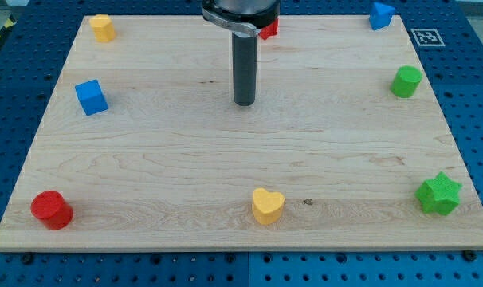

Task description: Point your arm to the green circle

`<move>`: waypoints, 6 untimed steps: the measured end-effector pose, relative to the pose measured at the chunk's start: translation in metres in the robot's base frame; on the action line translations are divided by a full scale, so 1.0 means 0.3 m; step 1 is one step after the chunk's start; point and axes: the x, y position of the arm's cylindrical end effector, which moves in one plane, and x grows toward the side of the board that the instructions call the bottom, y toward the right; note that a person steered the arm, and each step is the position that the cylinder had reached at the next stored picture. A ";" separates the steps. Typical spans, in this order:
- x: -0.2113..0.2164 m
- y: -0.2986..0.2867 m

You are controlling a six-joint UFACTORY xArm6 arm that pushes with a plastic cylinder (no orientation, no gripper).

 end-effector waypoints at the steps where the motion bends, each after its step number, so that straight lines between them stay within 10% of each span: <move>1: 0.000 0.032; 5: 0.084 0.472; 6: -0.154 0.599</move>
